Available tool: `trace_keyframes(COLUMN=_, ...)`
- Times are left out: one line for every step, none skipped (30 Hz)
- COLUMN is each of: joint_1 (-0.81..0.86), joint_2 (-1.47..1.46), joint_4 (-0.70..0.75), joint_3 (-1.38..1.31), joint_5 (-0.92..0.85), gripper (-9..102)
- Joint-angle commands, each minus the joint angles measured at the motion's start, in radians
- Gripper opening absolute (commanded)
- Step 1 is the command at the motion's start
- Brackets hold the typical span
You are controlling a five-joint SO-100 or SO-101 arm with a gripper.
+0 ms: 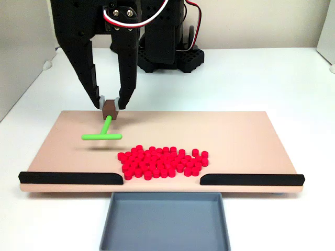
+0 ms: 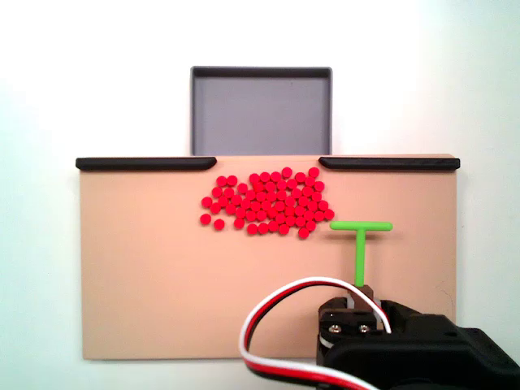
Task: Grasp a green tool by the dark brown handle.
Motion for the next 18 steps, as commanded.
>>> trace_keyframes(joint_1=-0.017, joint_2=0.064, joint_4=0.021, joint_3=-0.021, joint_5=0.025, gripper=0)
trace_keyframes(joint_1=-0.021, joint_2=0.071, joint_4=0.031, joint_3=-0.021, joint_5=0.034, gripper=0)
trace_keyframes(joint_1=-0.028, joint_2=0.077, joint_4=0.037, joint_3=-0.021, joint_5=0.046, gripper=0)
trace_keyframes(joint_1=-0.035, joint_2=0.083, joint_4=0.043, joint_3=-0.02, joint_5=0.057, gripper=0)
trace_keyframes(joint_1=-0.043, joint_2=0.089, joint_4=0.051, joint_3=-0.02, joint_5=0.067, gripper=0)
trace_keyframes(joint_1=-0.051, joint_2=0.094, joint_4=0.058, joint_3=-0.02, joint_5=0.081, gripper=0)
trace_keyframes(joint_1=-0.058, joint_2=0.098, joint_4=0.066, joint_3=-0.02, joint_5=0.089, gripper=0)
trace_keyframes(joint_1=-0.066, joint_2=0.104, joint_4=0.072, joint_3=-0.02, joint_5=0.095, gripper=0)
trace_keyframes(joint_1=-0.075, joint_2=0.11, joint_4=0.078, joint_3=-0.02, joint_5=0.107, gripper=0)
trace_keyframes(joint_1=-0.081, joint_2=0.115, joint_4=0.086, joint_3=-0.02, joint_5=0.115, gripper=0)
trace_keyframes(joint_1=-0.087, joint_2=0.121, joint_4=0.092, joint_3=-0.018, joint_5=0.123, gripper=0)
trace_keyframes(joint_1=-0.095, joint_2=0.127, joint_4=0.097, joint_3=-0.015, joint_5=0.132, gripper=0)
trace_keyframes(joint_1=-0.104, joint_2=0.135, joint_4=0.098, joint_3=-0.009, joint_5=0.14, gripper=0)
trace_keyframes(joint_1=-0.11, joint_2=0.141, joint_4=0.103, joint_3=-0.008, joint_5=0.146, gripper=0)
trace_keyframes(joint_1=-0.118, joint_2=0.146, joint_4=0.107, joint_3=-0.006, joint_5=0.153, gripper=0)
trace_keyframes(joint_1=-0.127, joint_2=0.15, joint_4=0.112, joint_3=-0.006, joint_5=0.163, gripper=0)
trace_keyframes(joint_1=-0.133, joint_2=0.155, joint_4=0.118, joint_3=-0.006, joint_5=0.169, gripper=0)
trace_keyframes(joint_1=-0.141, joint_2=0.161, joint_4=0.12, joint_3=-0.002, joint_5=0.176, gripper=0)
